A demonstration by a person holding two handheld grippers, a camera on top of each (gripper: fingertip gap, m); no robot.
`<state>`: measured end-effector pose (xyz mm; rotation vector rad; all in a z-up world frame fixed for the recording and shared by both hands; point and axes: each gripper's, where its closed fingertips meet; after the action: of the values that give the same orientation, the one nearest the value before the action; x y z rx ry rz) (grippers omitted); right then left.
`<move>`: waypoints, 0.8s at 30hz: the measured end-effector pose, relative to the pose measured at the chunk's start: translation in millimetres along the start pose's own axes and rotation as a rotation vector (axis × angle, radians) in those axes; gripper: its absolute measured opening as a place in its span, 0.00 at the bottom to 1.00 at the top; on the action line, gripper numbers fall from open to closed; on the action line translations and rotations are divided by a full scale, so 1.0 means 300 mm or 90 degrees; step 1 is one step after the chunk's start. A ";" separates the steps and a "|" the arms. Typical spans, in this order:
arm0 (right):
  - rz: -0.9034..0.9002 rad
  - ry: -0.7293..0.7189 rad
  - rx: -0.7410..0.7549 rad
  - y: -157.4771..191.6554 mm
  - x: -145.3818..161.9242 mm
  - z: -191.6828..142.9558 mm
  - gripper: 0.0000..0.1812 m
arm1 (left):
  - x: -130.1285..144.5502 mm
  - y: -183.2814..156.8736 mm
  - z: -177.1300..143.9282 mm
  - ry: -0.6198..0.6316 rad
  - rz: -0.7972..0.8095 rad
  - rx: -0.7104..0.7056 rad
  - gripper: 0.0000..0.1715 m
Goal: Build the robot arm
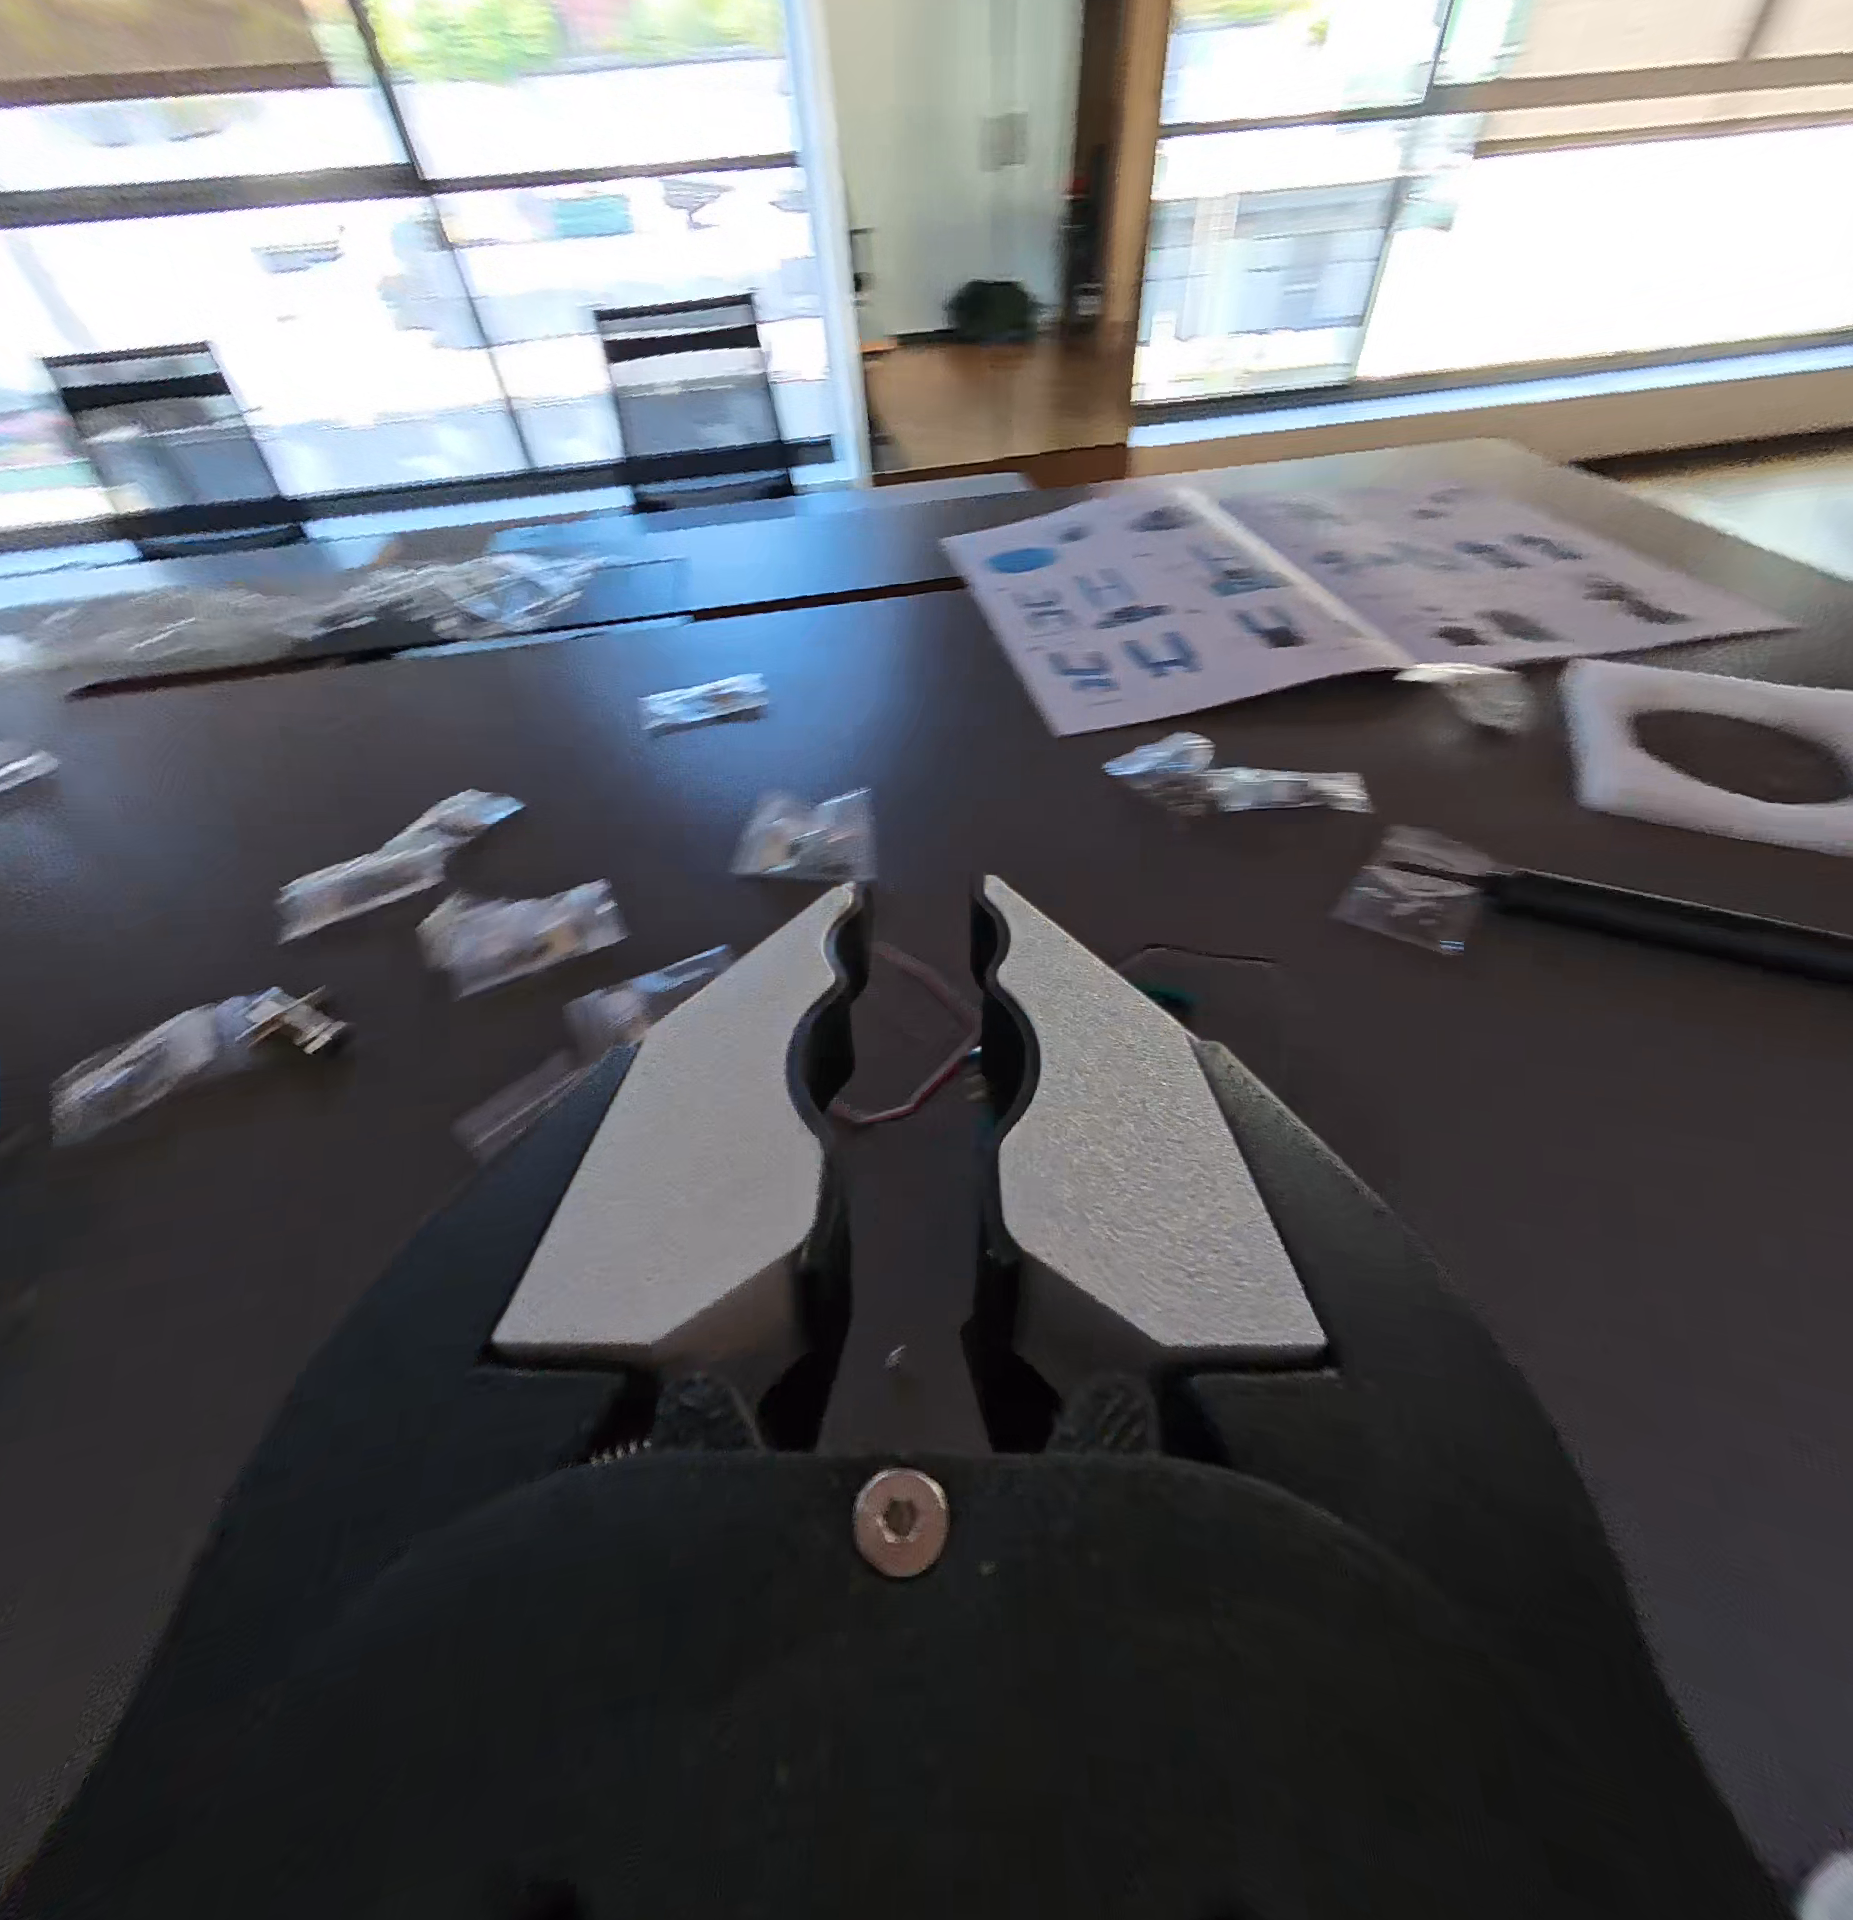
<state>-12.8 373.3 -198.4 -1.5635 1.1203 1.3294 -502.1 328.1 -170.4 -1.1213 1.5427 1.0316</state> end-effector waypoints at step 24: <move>0.206 -0.139 0.006 -0.124 0.000 -0.090 0.02 | 0.234 0.348 0.080 0.091 -0.190 -0.331 0.21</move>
<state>30.8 359.2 -193.8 -1.2280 1.2736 1.6607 -608.6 362.1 -233.2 -1.7569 1.1877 1.1963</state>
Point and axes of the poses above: each gripper's, where its closed fingertips meet, z out along the fingers, x out of its underside, y = z × x across the jaws, and after that the axes turned 13 degrees about -x, right-handed
